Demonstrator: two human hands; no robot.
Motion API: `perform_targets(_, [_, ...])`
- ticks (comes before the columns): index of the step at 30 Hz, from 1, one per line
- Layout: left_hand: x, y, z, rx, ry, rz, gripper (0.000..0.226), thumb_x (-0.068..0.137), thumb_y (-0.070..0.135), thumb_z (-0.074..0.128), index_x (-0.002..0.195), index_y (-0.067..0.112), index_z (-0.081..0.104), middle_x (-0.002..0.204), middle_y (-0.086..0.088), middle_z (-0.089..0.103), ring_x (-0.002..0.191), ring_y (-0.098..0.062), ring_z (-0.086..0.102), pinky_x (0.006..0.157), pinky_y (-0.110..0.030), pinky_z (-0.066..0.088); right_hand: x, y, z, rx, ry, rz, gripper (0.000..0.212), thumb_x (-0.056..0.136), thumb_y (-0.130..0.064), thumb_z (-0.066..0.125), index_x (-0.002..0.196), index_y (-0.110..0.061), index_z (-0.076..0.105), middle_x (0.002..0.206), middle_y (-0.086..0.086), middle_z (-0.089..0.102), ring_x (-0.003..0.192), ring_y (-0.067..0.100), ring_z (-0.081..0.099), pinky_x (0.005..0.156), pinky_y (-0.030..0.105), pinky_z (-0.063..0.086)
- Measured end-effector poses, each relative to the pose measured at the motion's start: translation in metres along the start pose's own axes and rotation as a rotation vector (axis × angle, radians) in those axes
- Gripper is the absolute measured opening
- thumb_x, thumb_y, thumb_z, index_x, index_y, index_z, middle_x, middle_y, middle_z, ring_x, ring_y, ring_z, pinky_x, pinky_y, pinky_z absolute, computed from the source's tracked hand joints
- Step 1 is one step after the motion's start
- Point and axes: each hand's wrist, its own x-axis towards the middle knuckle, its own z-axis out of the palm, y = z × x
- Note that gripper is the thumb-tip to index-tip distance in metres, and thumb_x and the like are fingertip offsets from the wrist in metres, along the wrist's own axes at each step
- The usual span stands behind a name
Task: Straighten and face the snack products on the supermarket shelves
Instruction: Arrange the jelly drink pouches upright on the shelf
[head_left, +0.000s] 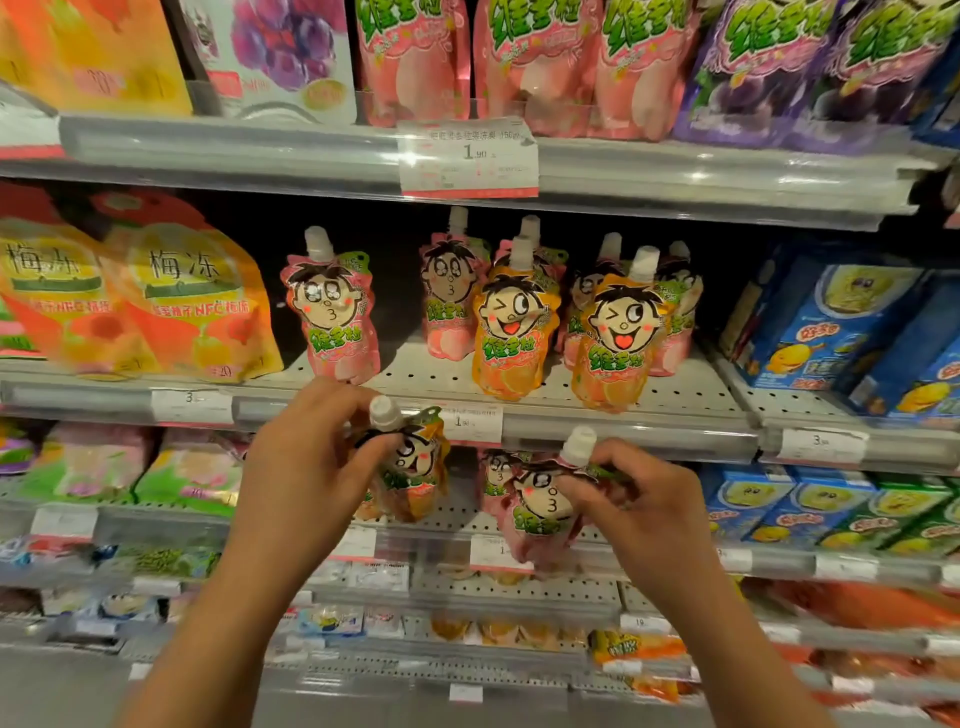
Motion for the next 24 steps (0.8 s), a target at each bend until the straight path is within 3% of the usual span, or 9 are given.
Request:
perform_targets(2, [-0.008, -0.011, 0.008, 0.011, -0.045, -0.020, 0.024, 0.083, 0.019, 0.082, 0.099, 0.028, 0.065, 0.092, 0.020, 0.053, 0.080, 0.002, 0.052, 0.068, -0.015, 0.037, 0.018, -0.023, 0.000, 0.015, 0.048, -0.078, 0.009, 0.086, -0.018, 0.079, 0.091, -0.020, 0.073, 0.067, -0.020, 0.066, 0.054, 0.004, 0.059, 0.051, 0.013, 0.042])
perform_targets(4, [-0.013, -0.019, 0.012, 0.014, -0.068, -0.024, 0.024, 0.083, 0.018, 0.083, 0.096, 0.028, 0.065, 0.089, 0.021, 0.050, 0.079, 0.001, 0.052, 0.064, -0.018, 0.036, 0.040, -0.048, 0.002, 0.027, 0.084, -0.158, 0.013, 0.088, -0.023, 0.078, 0.096, -0.014, 0.073, 0.076, -0.012, 0.070, 0.064, 0.006, 0.064, 0.058, 0.018, 0.050])
perform_targets(6, [-0.018, -0.024, 0.013, 0.004, -0.079, -0.024, 0.024, 0.083, 0.018, 0.082, 0.096, 0.029, 0.065, 0.088, 0.019, 0.051, 0.077, -0.004, 0.052, 0.062, -0.024, 0.041, 0.063, -0.070, 0.008, 0.009, 0.136, -0.186, 0.016, 0.090, -0.031, 0.076, 0.099, -0.019, 0.072, 0.082, -0.009, 0.071, 0.070, 0.009, 0.065, 0.063, 0.029, 0.055])
perform_targets(9, [-0.022, -0.031, 0.011, -0.029, -0.072, -0.025, 0.023, 0.085, 0.020, 0.081, 0.098, 0.030, 0.065, 0.091, 0.017, 0.053, 0.077, -0.004, 0.052, 0.063, -0.031, 0.045, 0.095, -0.090, 0.028, -0.094, 0.208, -0.260, 0.014, 0.091, -0.033, 0.075, 0.100, -0.022, 0.071, 0.080, -0.011, 0.069, 0.070, 0.009, 0.061, 0.065, 0.031, 0.051])
perform_targets(14, [-0.028, -0.041, 0.008, -0.044, -0.091, -0.036, 0.022, 0.085, 0.022, 0.081, 0.099, 0.030, 0.065, 0.092, 0.023, 0.050, 0.081, 0.008, 0.050, 0.063, -0.017, 0.034, 0.133, -0.090, 0.072, -0.290, 0.163, -0.284, 0.017, 0.091, -0.030, 0.073, 0.106, -0.022, 0.073, 0.081, -0.001, 0.072, 0.075, 0.018, 0.065, 0.068, 0.038, 0.053])
perform_targets(18, [-0.030, -0.049, 0.007, -0.020, -0.106, -0.057, 0.024, 0.084, 0.024, 0.081, 0.099, 0.032, 0.064, 0.091, 0.020, 0.050, 0.078, 0.008, 0.049, 0.061, -0.017, 0.032, 0.147, -0.086, 0.085, -0.397, 0.138, -0.263, 0.024, 0.091, -0.026, 0.073, 0.113, -0.017, 0.073, 0.086, 0.009, 0.074, 0.082, 0.029, 0.067, 0.073, 0.040, 0.054])
perform_targets(24, [-0.031, -0.054, 0.011, -0.014, -0.125, -0.046, 0.021, 0.085, 0.028, 0.080, 0.100, 0.032, 0.066, 0.091, 0.028, 0.046, 0.083, 0.010, 0.049, 0.064, -0.009, 0.033, 0.155, -0.086, 0.084, -0.525, 0.122, -0.253, 0.031, 0.097, -0.025, 0.065, 0.121, -0.007, 0.065, 0.097, 0.015, 0.070, 0.095, 0.034, 0.063, 0.078, 0.040, 0.050])
